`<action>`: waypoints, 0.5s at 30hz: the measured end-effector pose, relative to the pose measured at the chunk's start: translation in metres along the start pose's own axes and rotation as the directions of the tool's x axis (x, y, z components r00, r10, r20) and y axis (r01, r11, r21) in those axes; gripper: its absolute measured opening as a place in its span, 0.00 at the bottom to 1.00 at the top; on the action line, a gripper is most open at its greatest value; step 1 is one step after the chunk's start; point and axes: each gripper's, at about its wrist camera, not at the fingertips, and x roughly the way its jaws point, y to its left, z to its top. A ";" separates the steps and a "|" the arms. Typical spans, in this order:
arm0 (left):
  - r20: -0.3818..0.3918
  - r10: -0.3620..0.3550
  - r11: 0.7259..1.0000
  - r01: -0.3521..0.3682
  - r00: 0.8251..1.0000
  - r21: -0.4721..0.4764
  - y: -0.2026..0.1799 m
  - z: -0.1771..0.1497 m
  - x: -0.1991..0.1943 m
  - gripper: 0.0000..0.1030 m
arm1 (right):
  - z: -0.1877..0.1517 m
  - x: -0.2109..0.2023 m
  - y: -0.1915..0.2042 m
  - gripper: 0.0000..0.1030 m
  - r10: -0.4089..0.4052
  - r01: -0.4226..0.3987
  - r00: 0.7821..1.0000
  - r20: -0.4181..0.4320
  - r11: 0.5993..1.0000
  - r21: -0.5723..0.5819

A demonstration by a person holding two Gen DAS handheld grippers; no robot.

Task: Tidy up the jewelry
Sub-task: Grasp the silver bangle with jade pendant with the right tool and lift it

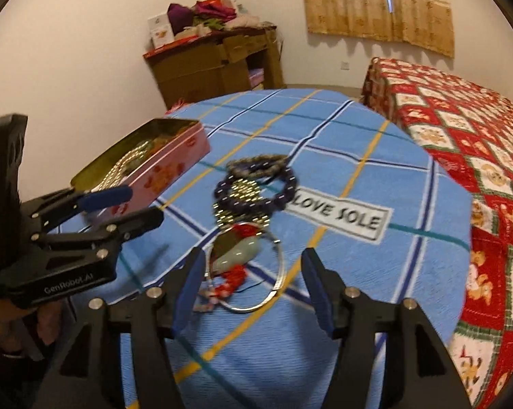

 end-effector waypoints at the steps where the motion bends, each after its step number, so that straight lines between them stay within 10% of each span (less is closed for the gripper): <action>1: 0.000 0.000 1.000 0.000 1.000 -0.002 0.002 -0.001 -0.001 0.56 | 0.001 0.004 0.001 0.72 -0.004 0.004 1.000 -0.014 1.000 -0.002; 6: -0.015 -0.008 1.000 0.008 1.000 -0.009 0.003 -0.003 0.002 0.56 | 0.003 0.029 0.008 0.73 -0.049 0.044 0.993 -0.111 0.998 -0.047; 15: -0.013 -0.027 0.999 0.027 1.000 -0.024 0.007 -0.003 0.002 0.56 | 0.005 0.002 0.006 0.60 -0.031 0.031 1.000 0.005 0.999 -0.018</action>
